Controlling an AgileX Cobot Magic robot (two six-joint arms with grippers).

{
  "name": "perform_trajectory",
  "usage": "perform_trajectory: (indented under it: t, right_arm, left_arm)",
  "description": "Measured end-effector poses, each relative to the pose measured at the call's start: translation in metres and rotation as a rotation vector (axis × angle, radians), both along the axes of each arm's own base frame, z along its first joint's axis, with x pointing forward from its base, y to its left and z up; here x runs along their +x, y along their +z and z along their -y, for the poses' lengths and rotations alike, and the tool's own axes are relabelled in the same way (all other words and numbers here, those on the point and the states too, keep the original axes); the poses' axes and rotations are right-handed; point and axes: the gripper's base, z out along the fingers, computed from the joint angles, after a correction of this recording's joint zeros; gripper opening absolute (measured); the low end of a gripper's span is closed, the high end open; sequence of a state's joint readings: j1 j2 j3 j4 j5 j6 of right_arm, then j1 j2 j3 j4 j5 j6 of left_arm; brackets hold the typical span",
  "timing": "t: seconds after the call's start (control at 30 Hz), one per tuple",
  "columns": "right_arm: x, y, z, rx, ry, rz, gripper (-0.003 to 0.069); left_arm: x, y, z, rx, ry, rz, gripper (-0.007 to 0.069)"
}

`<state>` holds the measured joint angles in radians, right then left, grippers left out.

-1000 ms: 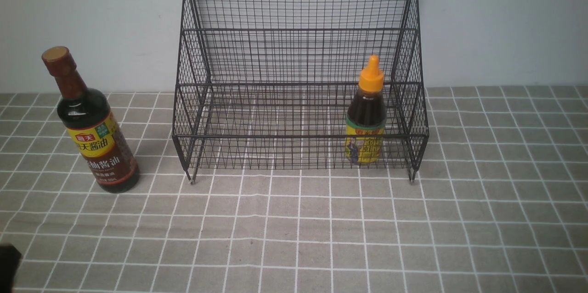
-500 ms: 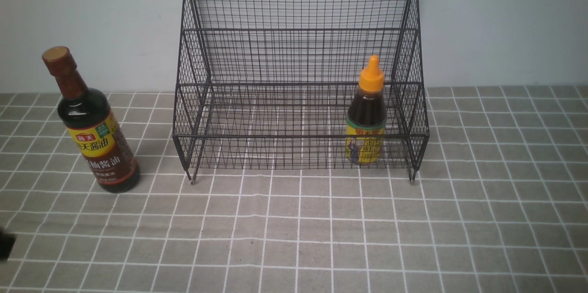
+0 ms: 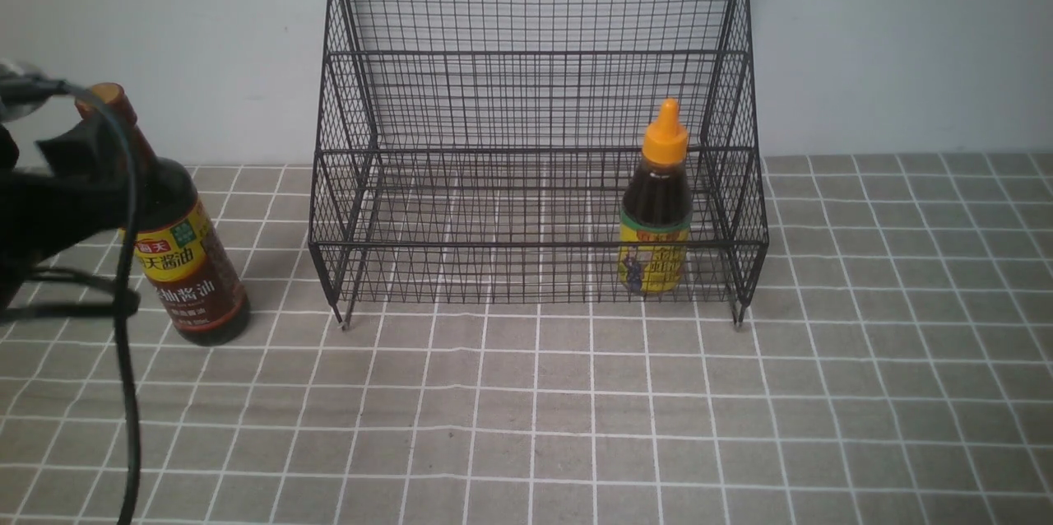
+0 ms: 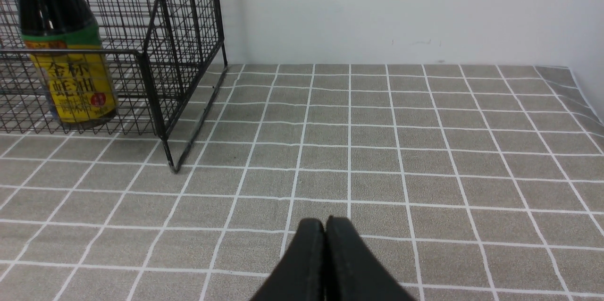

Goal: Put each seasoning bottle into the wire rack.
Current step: Use the left arm to grab the condiment bottle closest to it, then use the left arm to put the condiment bottle back on the shelf

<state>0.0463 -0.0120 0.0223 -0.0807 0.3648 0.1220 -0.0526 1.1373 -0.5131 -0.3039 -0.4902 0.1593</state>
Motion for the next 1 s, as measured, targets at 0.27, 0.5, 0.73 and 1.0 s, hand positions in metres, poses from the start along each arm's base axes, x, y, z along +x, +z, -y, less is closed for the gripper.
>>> perform_trajectory:
  t: [0.27, 0.5, 0.73, 1.0]
  right_arm:
    - [0.0, 0.0, 0.0, 0.0, 0.0, 0.0, -0.0011]
    - [0.0, 0.0, 0.0, 0.0, 0.0, -0.001, -0.0011]
    - [0.0, 0.0, 0.0, 0.0, 0.0, -0.001, -0.0011]
    - [0.0, 0.0, 0.0, 0.0, 0.0, -0.001, -0.0011]
  left_arm:
    - [0.041, -0.013, -0.007, 0.049, 0.078, -0.01, 0.0573]
    - [0.072, -0.029, -0.013, 0.052, 0.111, -0.049, 0.057]
    - [0.088, -0.038, -0.012, 0.052, 0.106, -0.081, 0.0381]
    - [0.093, -0.027, -0.005, 0.058, 0.021, -0.165, 0.0258]
